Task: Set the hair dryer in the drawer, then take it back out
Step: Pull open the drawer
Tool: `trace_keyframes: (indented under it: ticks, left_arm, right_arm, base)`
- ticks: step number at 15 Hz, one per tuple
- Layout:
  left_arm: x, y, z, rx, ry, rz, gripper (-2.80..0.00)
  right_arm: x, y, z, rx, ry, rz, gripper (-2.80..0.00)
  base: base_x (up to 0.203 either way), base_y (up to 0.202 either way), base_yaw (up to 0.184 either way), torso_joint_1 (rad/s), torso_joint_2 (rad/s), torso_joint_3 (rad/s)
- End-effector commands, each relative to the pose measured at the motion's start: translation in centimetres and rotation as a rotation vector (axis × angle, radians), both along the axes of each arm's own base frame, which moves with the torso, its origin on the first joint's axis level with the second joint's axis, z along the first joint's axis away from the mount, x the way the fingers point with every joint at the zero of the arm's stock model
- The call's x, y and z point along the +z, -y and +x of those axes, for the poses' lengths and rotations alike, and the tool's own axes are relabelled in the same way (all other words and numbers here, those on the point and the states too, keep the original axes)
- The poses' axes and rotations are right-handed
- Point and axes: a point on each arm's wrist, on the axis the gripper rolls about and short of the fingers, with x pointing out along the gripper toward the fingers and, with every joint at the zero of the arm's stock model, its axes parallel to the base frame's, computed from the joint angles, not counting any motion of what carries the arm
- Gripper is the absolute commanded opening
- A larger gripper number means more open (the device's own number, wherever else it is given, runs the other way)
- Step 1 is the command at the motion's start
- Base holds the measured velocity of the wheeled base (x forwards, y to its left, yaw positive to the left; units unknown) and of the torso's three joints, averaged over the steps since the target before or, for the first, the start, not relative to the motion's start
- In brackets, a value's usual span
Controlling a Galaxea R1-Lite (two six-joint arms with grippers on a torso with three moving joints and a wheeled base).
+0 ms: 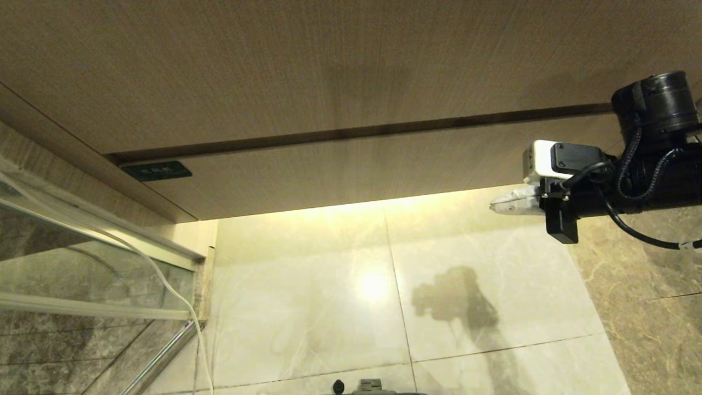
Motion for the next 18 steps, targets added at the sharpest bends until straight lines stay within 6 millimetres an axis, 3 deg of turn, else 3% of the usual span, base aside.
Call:
trace_keyframes:
  ticks: [1,9,10,13,18]
  left_arm:
    - [0.0,0.0,0.0,0.000,-0.001,0.000,-2.80]
    - [0.0,0.0,0.0,0.000,0.000,-0.001,-2.80]
    - [0.0,0.0,0.0,0.000,-0.001,0.000,-2.80]
    - [0.0,0.0,0.0,0.000,-0.001,0.000,-2.80]
    - [0.0,0.0,0.0,0.000,-0.001,0.000,-2.80]
  right_arm:
    - [0.6,-0.5,-0.1,0.034,0.044,0.005,-2.80]
    - [0.7,-0.8,0.6,0.090,0.150,-0.006,-2.80]
    - [0.5,-0.9,0.7,0.094,0.150,-0.012,0.00]
    - [0.1,-1.4,1.5,0.106,0.152,-0.020,0.00]
    - [0.5,-2.1,3.5,0.002,0.312,-0.056,0.00]
  base:
    - [0.000,0.000,0.000,0.000,0.00,0.000]
    - [0.000,0.000,0.000,0.000,0.00,0.000]
    - [0.000,0.000,0.000,0.000,0.00,0.000]
    - [0.000,0.000,0.000,0.000,0.00,0.000]
    - [0.000,0.000,0.000,0.000,0.00,0.000]
